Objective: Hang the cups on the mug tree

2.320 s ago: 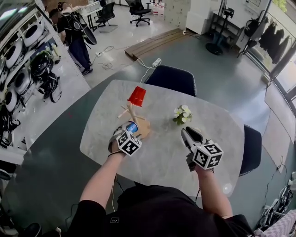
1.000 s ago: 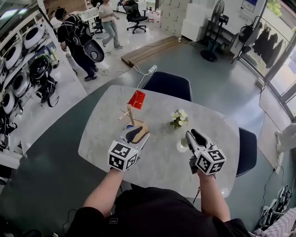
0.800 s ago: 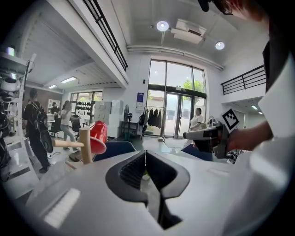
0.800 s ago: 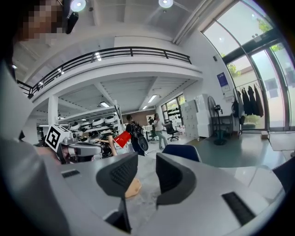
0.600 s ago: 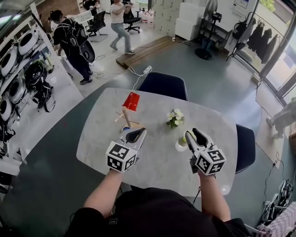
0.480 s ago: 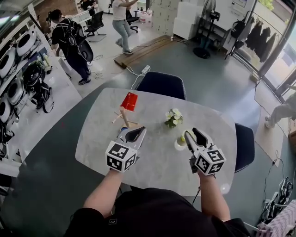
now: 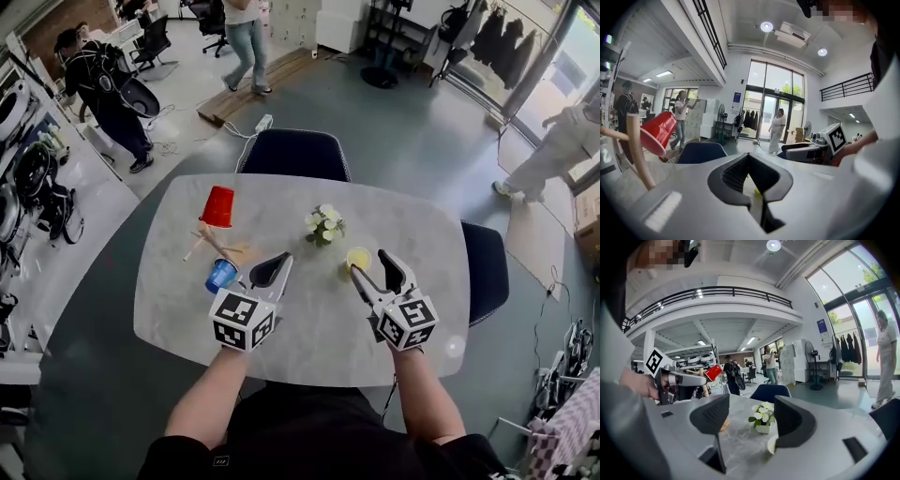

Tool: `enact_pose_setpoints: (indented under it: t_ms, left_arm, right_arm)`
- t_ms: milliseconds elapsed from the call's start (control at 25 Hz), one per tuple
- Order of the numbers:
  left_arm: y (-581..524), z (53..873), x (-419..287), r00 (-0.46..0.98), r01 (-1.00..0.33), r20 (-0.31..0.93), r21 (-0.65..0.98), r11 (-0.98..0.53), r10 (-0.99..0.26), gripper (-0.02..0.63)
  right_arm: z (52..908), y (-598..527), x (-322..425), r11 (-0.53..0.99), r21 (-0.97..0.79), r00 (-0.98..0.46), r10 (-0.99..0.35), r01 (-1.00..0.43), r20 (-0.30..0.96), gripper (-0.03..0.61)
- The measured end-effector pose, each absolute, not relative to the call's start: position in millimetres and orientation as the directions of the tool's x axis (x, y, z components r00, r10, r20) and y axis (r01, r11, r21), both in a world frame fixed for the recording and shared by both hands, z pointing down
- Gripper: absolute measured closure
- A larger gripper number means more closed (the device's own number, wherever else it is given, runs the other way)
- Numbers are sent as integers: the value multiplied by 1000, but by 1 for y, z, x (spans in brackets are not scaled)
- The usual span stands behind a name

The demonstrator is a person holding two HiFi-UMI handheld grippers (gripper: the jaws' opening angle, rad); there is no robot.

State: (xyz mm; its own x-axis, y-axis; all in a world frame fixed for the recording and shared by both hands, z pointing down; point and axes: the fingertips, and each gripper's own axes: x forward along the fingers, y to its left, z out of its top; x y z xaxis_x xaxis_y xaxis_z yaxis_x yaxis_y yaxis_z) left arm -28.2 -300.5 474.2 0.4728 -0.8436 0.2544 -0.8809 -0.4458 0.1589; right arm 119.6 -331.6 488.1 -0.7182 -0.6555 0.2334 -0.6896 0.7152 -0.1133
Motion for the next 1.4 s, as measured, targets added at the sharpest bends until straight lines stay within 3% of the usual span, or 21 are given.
enact_pose_setpoints:
  t_ms: [600,1400]
  left_arm:
    - [-323,533,8,458,-889,312,192,-416,-833,603]
    - [-317,578,18,380,-925,419,197,-325,-825,603]
  right_arm:
    - [608,-355,144,691,-115,-679,-643,-714,354,244]
    - [708,-395,134,693,-117,-656,-594,-711,465,235]
